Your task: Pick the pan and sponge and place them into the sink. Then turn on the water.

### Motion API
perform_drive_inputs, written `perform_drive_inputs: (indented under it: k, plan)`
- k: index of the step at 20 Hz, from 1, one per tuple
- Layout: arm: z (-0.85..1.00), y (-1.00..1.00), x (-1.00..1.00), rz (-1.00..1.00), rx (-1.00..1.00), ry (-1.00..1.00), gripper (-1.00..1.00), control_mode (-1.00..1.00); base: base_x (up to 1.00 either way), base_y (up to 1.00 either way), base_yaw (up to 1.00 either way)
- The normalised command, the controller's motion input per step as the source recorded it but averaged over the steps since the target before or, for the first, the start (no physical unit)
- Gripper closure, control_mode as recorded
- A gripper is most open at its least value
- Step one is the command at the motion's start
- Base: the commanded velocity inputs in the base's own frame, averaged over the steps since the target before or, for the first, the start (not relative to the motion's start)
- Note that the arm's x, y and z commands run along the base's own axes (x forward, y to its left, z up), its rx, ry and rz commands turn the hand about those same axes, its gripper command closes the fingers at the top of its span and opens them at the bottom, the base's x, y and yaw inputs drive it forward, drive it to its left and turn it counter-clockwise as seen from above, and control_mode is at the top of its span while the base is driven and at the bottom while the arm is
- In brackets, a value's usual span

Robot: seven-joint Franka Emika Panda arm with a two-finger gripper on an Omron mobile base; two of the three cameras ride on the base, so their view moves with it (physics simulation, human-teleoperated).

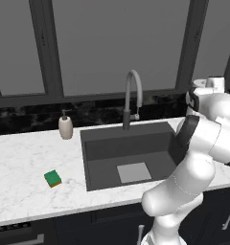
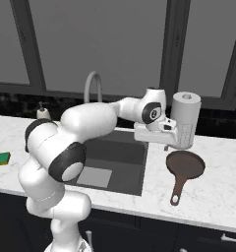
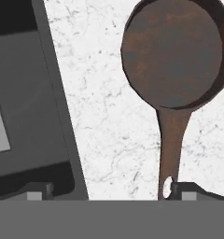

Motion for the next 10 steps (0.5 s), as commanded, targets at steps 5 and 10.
perform_drive_inputs:
  k: [5,10]
  plan:
    - [-0.21,-0.31,0.00,-0.01,0.01,0.04,-1.00,-1.00,0.00,0.00,0.00]
    - [-0.21,-0.21,0.00,0.00,0.00,0.04,-1.00,-1.00,0.00,0.00,0.00]
